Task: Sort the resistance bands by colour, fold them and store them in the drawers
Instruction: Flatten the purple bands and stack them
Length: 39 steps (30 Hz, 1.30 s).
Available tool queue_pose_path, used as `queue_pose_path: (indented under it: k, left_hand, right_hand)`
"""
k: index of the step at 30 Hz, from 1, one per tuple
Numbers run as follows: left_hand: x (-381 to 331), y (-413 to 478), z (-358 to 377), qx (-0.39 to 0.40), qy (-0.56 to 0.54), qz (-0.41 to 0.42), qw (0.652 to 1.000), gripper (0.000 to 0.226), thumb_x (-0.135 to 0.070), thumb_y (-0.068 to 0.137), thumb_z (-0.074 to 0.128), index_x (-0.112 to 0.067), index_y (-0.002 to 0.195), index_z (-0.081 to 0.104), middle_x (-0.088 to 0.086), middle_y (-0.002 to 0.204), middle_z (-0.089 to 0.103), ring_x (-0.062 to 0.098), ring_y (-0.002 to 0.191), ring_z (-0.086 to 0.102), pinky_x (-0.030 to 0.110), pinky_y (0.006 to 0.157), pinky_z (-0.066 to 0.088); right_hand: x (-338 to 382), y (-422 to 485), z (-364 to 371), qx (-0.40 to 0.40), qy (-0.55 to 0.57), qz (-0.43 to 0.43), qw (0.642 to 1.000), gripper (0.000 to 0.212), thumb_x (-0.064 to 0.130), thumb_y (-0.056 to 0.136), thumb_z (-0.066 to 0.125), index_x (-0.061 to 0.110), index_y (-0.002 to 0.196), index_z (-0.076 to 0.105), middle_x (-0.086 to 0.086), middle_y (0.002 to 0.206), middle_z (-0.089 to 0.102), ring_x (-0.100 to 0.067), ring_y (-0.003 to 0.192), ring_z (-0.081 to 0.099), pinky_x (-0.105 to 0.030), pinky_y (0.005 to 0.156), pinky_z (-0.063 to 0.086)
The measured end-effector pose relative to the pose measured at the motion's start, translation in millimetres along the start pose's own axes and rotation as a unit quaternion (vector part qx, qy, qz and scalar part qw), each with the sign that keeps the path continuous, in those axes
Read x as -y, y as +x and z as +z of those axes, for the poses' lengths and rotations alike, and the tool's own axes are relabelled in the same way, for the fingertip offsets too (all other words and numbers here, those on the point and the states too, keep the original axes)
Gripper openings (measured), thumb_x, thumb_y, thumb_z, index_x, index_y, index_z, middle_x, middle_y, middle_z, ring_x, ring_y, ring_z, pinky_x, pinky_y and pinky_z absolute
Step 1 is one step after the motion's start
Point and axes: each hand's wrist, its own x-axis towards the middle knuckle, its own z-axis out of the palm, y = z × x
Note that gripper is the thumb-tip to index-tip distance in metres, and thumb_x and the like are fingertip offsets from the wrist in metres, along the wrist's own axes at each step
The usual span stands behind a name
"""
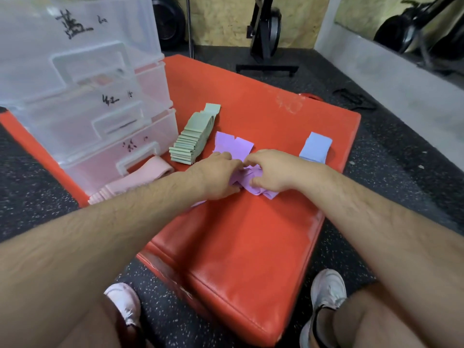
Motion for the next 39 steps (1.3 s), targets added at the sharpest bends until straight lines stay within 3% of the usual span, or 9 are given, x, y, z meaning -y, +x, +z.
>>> queue_pose_path:
  k: [5,12,16,18,22,24,29,35,39]
  left_hand:
    - [-4,5,-3,-0.012,-0.028,-0.022,0.999,0.041,-0.039,0.09,0.061,-0.018,0.125,0.059,0.013,0.11,0.061,0.032,0.108,0.054,0.034,0.087,0.041]
    - [6,-3,-16,-0.049,-0.112,-0.025,0.992,0.026,-0.015,0.081,0.058,-0.019,0.106,0.063,0.002,0.102,0.066,0.023,0.094,0.061,0.037,0.084,0.051]
    - [9,-14,-22,-0.059,-0.151,-0.027,0.986,0.026,-0.015,0.084,0.061,-0.017,0.11,0.063,0.001,0.102,0.061,0.014,0.084,0.057,0.016,0.071,0.045]
    - [12,-17,-23,-0.061,-0.173,-0.035,0.982,0.028,-0.015,0.084,0.064,-0.018,0.111,0.063,0.0,0.101,0.06,0.012,0.081,0.056,0.009,0.064,0.041]
    - [13,-19,-24,-0.088,-0.275,-0.072,0.955,0.04,-0.031,0.075,0.075,-0.026,0.11,0.057,0.001,0.11,0.055,0.012,0.086,0.057,0.027,0.075,0.05]
    - [7,-20,-30,-0.148,-0.306,-0.073,0.938,0.057,-0.043,0.069,0.076,-0.029,0.118,0.051,-0.001,0.118,0.048,0.007,0.092,0.052,0.022,0.08,0.045]
    - [-10,-27,-56,-0.195,-0.347,-0.009,0.917,0.068,-0.031,0.083,0.078,-0.03,0.141,0.043,-0.016,0.131,0.043,0.004,0.115,0.047,0.001,0.082,0.034]
    - [-41,-29,-64,-0.242,-0.402,-0.018,0.883,0.063,-0.035,0.077,0.084,-0.021,0.125,0.046,-0.008,0.117,0.051,0.003,0.089,0.055,0.01,0.068,0.045]
    - [-50,-33,-68,-0.235,-0.492,-0.03,0.838,0.062,-0.022,0.079,0.083,-0.017,0.125,0.041,-0.008,0.109,0.054,-0.007,0.07,0.062,0.011,0.06,0.048]
  right_hand:
    - [-5,4,5,-0.019,-0.01,-0.023,0.999,0.037,0.026,0.081,0.065,0.029,0.118,0.063,0.003,0.107,0.055,-0.026,0.107,0.057,-0.039,0.088,0.05]
    - [-13,-3,4,-0.097,0.056,-0.038,0.993,0.032,0.004,0.082,0.056,0.018,0.107,0.069,0.001,0.104,0.069,-0.02,0.094,0.061,-0.031,0.08,0.049]
    - [-11,-11,-3,-0.172,0.107,-0.024,0.979,0.033,0.001,0.085,0.05,0.014,0.108,0.07,-0.003,0.102,0.069,-0.021,0.095,0.061,-0.026,0.076,0.042]
    - [-11,-13,-10,-0.224,0.128,-0.022,0.966,0.032,0.001,0.086,0.049,0.012,0.108,0.069,-0.005,0.103,0.066,-0.02,0.094,0.058,-0.026,0.077,0.04]
    - [-6,-19,-22,-0.288,0.187,-0.016,0.939,0.032,0.001,0.088,0.049,0.016,0.108,0.069,-0.001,0.103,0.06,-0.014,0.086,0.054,-0.022,0.078,0.038]
    - [-2,-24,-27,-0.299,0.22,-0.016,0.929,0.03,0.002,0.089,0.051,0.019,0.106,0.07,0.001,0.104,0.061,-0.012,0.08,0.056,-0.018,0.075,0.04]
    - [13,-41,-42,-0.305,0.334,-0.059,0.89,0.029,-0.001,0.09,0.055,0.02,0.103,0.07,0.017,0.091,0.062,0.005,0.058,0.052,-0.006,0.062,0.039]
    - [24,-51,-56,-0.348,0.443,-0.052,0.824,0.028,0.002,0.09,0.059,0.028,0.095,0.069,0.007,0.095,0.067,-0.009,0.078,0.065,-0.029,0.076,0.057]
    - [28,-60,-66,-0.35,0.518,-0.038,0.78,0.023,0.001,0.089,0.059,0.018,0.096,0.073,0.0,0.093,0.068,-0.009,0.073,0.064,-0.026,0.069,0.057]
